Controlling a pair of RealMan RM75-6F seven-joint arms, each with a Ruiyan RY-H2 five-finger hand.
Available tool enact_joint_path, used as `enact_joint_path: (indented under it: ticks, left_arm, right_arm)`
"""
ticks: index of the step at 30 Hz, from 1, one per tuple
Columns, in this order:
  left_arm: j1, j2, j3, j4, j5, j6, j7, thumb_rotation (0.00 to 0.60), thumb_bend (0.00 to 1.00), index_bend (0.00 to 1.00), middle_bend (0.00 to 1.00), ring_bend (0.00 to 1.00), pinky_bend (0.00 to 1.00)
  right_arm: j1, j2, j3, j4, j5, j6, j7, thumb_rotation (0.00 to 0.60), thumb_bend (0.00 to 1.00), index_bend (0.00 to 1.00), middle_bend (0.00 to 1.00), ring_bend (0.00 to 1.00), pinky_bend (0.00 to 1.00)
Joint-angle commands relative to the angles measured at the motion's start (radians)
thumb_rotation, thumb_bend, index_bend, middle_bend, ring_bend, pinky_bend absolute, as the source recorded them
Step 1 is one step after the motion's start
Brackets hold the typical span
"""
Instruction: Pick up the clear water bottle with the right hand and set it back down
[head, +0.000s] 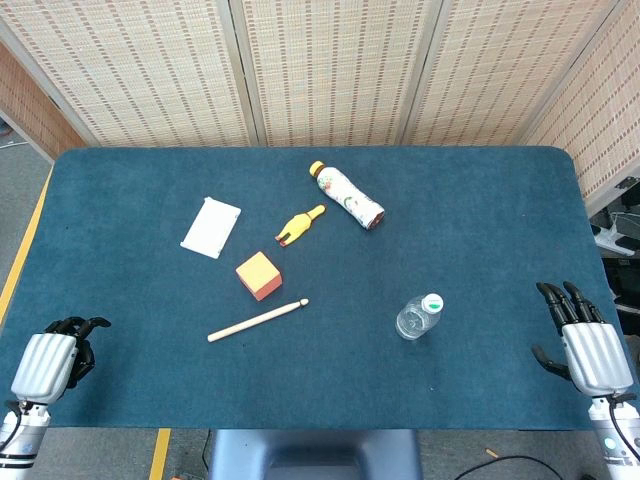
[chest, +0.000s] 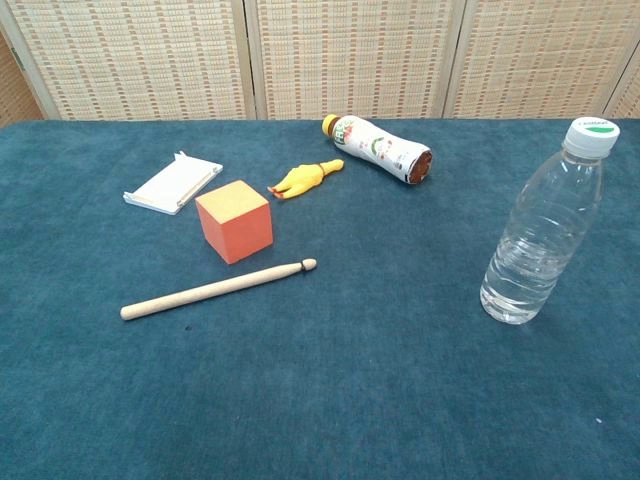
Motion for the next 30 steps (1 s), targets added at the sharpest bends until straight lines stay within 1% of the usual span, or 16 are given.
enact_joint_path:
  ticks: [1,6,12,15,18,21,24,30]
  left_arm:
    - [0.001,0.013,0.009,-0.022,0.019,0.014,-0.017,0.600,0.46,0.34,0.37,0.34,0.42]
    - [0.003,0.018,0.013,-0.020,0.031,0.024,-0.019,0.600,0.46,0.34,0.37,0.34,0.42]
    - [0.006,0.017,0.010,-0.014,0.024,0.029,-0.036,0.600,0.45,0.34,0.37,0.33,0.42]
    - [0.000,0.013,0.009,-0.003,0.024,0.022,-0.047,0.600,0.46,0.34,0.38,0.34,0.42]
    - [-0.003,0.019,0.014,0.004,0.023,0.009,-0.054,0.600,0.45,0.34,0.38,0.33,0.42]
    - [0.005,0.032,0.017,-0.010,0.022,0.021,-0.074,0.600,0.45,0.34,0.38,0.33,0.42]
    - [0.019,0.047,0.017,-0.023,0.024,0.047,-0.081,0.600,0.45,0.35,0.38,0.34,0.42]
    - [0.030,0.056,0.013,-0.040,0.027,0.071,-0.074,0.600,0.46,0.35,0.39,0.33,0.42]
  right_arm:
    - [-0.001,-0.004,0.001,-0.001,0.006,-0.002,0.009,0.600,0.19,0.00,0.08,0.00,0.19]
    - [0.006,0.005,-0.005,-0.014,0.015,-0.033,0.036,0.600,0.19,0.00,0.08,0.00,0.19]
    - [0.023,0.015,-0.015,-0.023,0.001,-0.069,0.062,0.600,0.19,0.00,0.09,0.00,0.19]
    - [0.035,0.007,-0.014,-0.018,0.006,-0.092,0.091,0.600,0.19,0.00,0.09,0.00,0.19]
    - [0.054,-0.003,-0.012,-0.015,0.015,-0.132,0.150,0.600,0.19,0.00,0.09,0.00,0.19]
    - [0.076,-0.024,-0.007,0.008,0.009,-0.163,0.248,0.600,0.19,0.00,0.08,0.00,0.19]
    - [0.103,-0.055,-0.009,0.057,-0.004,-0.208,0.386,0.600,0.19,0.00,0.08,0.00,0.19]
    - [0.170,-0.033,-0.038,0.088,-0.043,-0.335,0.685,0.600,0.19,0.00,0.08,0.00,0.19]
